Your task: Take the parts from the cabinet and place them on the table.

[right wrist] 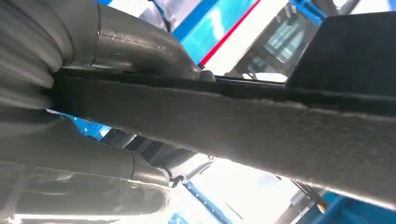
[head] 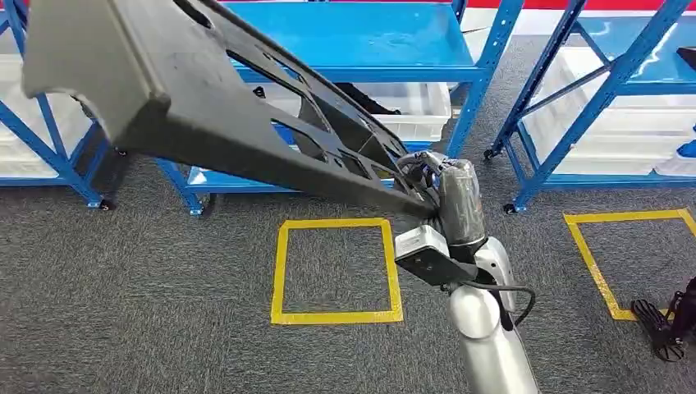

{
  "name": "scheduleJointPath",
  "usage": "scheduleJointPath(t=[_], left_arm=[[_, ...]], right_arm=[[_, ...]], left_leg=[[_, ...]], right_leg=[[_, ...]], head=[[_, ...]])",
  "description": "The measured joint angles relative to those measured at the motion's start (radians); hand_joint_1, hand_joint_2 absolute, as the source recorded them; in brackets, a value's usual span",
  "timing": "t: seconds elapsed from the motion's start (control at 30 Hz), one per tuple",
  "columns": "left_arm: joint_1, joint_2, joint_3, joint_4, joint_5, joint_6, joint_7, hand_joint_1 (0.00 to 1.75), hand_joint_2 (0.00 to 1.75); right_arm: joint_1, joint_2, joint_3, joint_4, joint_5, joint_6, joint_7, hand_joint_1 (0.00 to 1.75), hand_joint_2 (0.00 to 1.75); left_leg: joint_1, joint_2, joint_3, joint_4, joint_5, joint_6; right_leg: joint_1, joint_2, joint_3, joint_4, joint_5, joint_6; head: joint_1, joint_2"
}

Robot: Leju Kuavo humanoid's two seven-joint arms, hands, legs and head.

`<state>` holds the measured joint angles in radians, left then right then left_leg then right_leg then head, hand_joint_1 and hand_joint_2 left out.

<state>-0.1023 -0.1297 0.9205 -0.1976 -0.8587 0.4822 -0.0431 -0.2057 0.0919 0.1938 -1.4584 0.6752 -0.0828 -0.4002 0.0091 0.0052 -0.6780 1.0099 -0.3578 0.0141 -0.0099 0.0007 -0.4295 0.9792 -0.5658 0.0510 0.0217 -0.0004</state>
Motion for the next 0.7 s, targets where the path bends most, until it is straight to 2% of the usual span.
scheduleJointPath(t=[0.03, 0.07, 0.1, 0.13, 0.17, 0.2, 0.23, 0.27, 0.3, 0.33, 0.37, 0.4, 0.43, 0.47, 0.53, 0.57, 0.6, 0.63, 0.67, 0.7], left_arm=[[0.000, 0.001, 0.005, 0.000, 0.000, 0.002, 0.000, 0.00, 1.75], [0.000, 0.000, 0.009, 0.000, 0.002, 0.002, 0.000, 0.00, 1.75], [0.002, 0.002, 0.013, 0.000, 0.002, 0.002, 0.000, 0.00, 1.75], [0.003, 0.002, 0.014, 0.000, 0.002, 0.002, -0.001, 0.00, 1.75], [0.003, 0.000, 0.017, 0.000, 0.002, 0.001, -0.001, 0.00, 1.75], [0.003, -0.001, 0.020, 0.000, 0.003, 0.001, -0.001, 0.00, 1.75], [0.003, -0.001, 0.021, 0.000, 0.003, 0.001, -0.001, 0.00, 1.75], [0.003, -0.001, 0.021, 0.000, 0.003, 0.001, -0.001, 0.00, 1.75], [0.003, -0.001, 0.021, 0.000, 0.003, 0.001, -0.001, 0.00, 1.75], [0.003, -0.001, 0.021, 0.000, 0.003, 0.001, -0.001, 0.00, 1.75], [0.003, -0.001, 0.022, 0.000, 0.003, 0.001, -0.001, 0.00, 1.75], [0.002, -0.001, 0.022, 0.000, 0.003, 0.001, -0.001, 0.00, 1.75], [0.000, -0.001, 0.022, 0.000, 0.003, 0.001, -0.001, 0.00, 1.75], [-0.001, -0.001, 0.022, -0.001, 0.003, 0.001, -0.002, 0.00, 1.75], [0.000, -0.001, 0.022, -0.001, 0.003, 0.001, -0.002, 0.00, 1.75], [0.000, -0.001, 0.022, -0.002, 0.003, 0.001, -0.002, 0.00, 1.75], [0.000, -0.001, 0.024, -0.001, 0.003, 0.002, -0.002, 0.00, 1.75], [-0.001, -0.002, 0.027, -0.001, 0.003, 0.002, -0.004, 0.00, 1.75], [-0.002, -0.002, 0.027, -0.002, 0.003, 0.002, -0.006, 0.00, 1.75], [-0.001, 0.000, 0.027, -0.005, 0.003, 0.002, -0.008, 0.00, 1.75]], right_arm=[[0.001, -0.001, 0.000, 0.001, 0.001, 0.002, 0.000, 1.75, 1.75], [0.001, -0.001, 0.002, 0.002, 0.002, 0.003, 0.000, 1.75, 1.75], [0.001, 0.000, 0.003, 0.003, 0.004, 0.003, -0.001, 1.75, 1.75], [-0.001, 0.002, 0.005, 0.005, 0.004, 0.003, -0.001, 1.75, 1.75], [-0.001, 0.003, 0.005, 0.005, 0.004, 0.003, -0.002, 1.75, 1.75], [-0.001, 0.003, 0.007, 0.006, 0.004, 0.005, -0.001, 1.75, 1.75], [-0.001, 0.004, 0.007, 0.007, 0.004, 0.005, -0.001, 1.75, 1.75], [0.000, 0.004, 0.007, 0.009, 0.004, 0.005, -0.001, 1.75, 1.75], [0.000, 0.004, 0.007, 0.010, 0.004, 0.005, -0.001, 1.75, 1.75], [0.000, 0.004, 0.007, 0.010, 0.004, 0.005, -0.001, 1.75, 1.75], [0.000, 0.004, 0.007, 0.010, 0.004, 0.005, -0.001, 1.75, 1.75], [-0.001, 0.004, 0.007, 0.010, 0.004, 0.005, -0.002, 1.75, 1.75], [-0.001, 0.005, 0.007, 0.010, 0.004, 0.005, -0.002, 1.75, 1.75], [-0.002, 0.004, 0.007, 0.010, 0.004, 0.005, -0.002, 1.75, 1.75], [-0.002, 0.005, 0.008, 0.010, 0.005, 0.005, -0.002, 1.75, 1.75], [-0.002, 0.005, 0.008, 0.010, 0.010, 0.000, -0.004, 1.75, 1.75], [-0.001, 0.004, 0.008, 0.010, 0.023, -0.007, -0.005, 1.75, 1.75], [-0.001, 0.003, 0.008, 0.011, 0.038, -0.022, -0.006, 1.75, 1.75], [-0.001, 0.003, 0.008, 0.011, 0.048, -0.031, -0.008, 1.75, 1.75], [-0.002, 0.003, 0.008, 0.011, 0.057, -0.045, -0.010, 1.75, 1.75]], left_leg=[[0.001, 0.000, -0.001, -0.004, 0.010, -0.004], [0.003, 0.000, -0.002, -0.007, 0.021, -0.010], [0.004, -0.004, -0.008, -0.009, 0.020, -0.017], [0.008, -0.004, -0.017, 0.011, -0.025, -0.022], [0.009, -0.004, -0.029, 0.062, -0.093, -0.026], [0.011, -0.005, -0.046, 0.135, -0.154, -0.029], [0.011, -0.006, -0.066, 0.221, -0.201, -0.033], [0.011, -0.006, -0.078, 0.288, -0.220, -0.036], [0.011, -0.006, -0.075, 0.321, -0.212, -0.037], [0.012, -0.006, -0.049, 0.309, -0.183, -0.037], [0.012, -0.006, -0.004, 0.255, -0.152, -0.035], [0.012, -0.006, 0.058, 0.172, -0.128, -0.032], [0.013, -0.009, 0.119, 0.088, -0.127, -0.028], [0.008, -0.011, 0.156, 0.027, -0.147, -0.023], [0.000, -0.013, 0.147, 0.018, -0.144, -0.014], [-0.004, -0.014, 0.143, 0.017, -0.141, -0.010], [-0.002, -0.011, 0.141, 0.000, -0.132, 0.003], [0.004, -0.004, 0.134, -0.007, -0.121, 0.013], [0.003, -0.005, 0.123, -0.009, -0.112, 0.021], [0.003, -0.003, 0.111, -0.008, -0.104, 0.028]], right_leg=[[0.001, 0.001, -0.015, -0.001, 0.006, -0.001], [0.005, 0.002, -0.021, 0.006, 0.011, -0.007], [-0.010, 0.001, -0.028, 0.001, 0.021, -0.023], [-0.015, -0.002, -0.032, 0.003, 0.033, -0.032], [-0.014, -0.003, -0.043, 0.003, 0.044, -0.050], [-0.012, -0.004, -0.052, 0.004, 0.055, -0.056], [-0.008, -0.005, -0.065, 0.005, 0.066, -0.058], [-0.005, -0.006, -0.078, 0.006, 0.076, -0.059], [-0.002, -0.007, -0.091, 0.009, 0.083, -0.056], [-0.002, -0.007, -0.106, 0.014, 0.091, -0.055], [-0.002, -0.007, -0.119, 0.020, 0.096, -0.050], [-0.003, -0.007, -0.130, 0.027, 0.100, -0.049], [-0.003, -0.006, -0.138, 0.034, 0.102, -0.045], [0.008, -0.006, -0.150, 0.042, 0.106, -0.039], [0.003, -0.008, -0.158, 0.041, 0.121, -0.017], [-0.002, -0.009, -0.163, 0.039, 0.130, -0.011], [0.001, -0.008, -0.171, 0.040, 0.134, -0.002], [-0.004, -0.006, -0.183, 0.054, 0.112, -0.005], [-0.002, -0.006, -0.201, 0.081, 0.078, -0.009], [-0.002, -0.005, -0.216, 0.139, 0.030, -0.018]], head=[[0.004, 0.000], [0.001, 0.000], [0.003, 0.000], [0.000, 0.000], [0.000, 0.000], [0.000, 0.000], [0.000, 0.000], [0.000, 0.000], [0.000, 0.000], [0.000, 0.000], [0.000, 0.000], [0.000, 0.000], [0.000, 0.000], [0.000, 0.000], [0.003, 0.000], [0.001, 0.000], [0.002, 0.000], [0.001, 0.000], [0.004, 0.000], [0.003, 0.000]])
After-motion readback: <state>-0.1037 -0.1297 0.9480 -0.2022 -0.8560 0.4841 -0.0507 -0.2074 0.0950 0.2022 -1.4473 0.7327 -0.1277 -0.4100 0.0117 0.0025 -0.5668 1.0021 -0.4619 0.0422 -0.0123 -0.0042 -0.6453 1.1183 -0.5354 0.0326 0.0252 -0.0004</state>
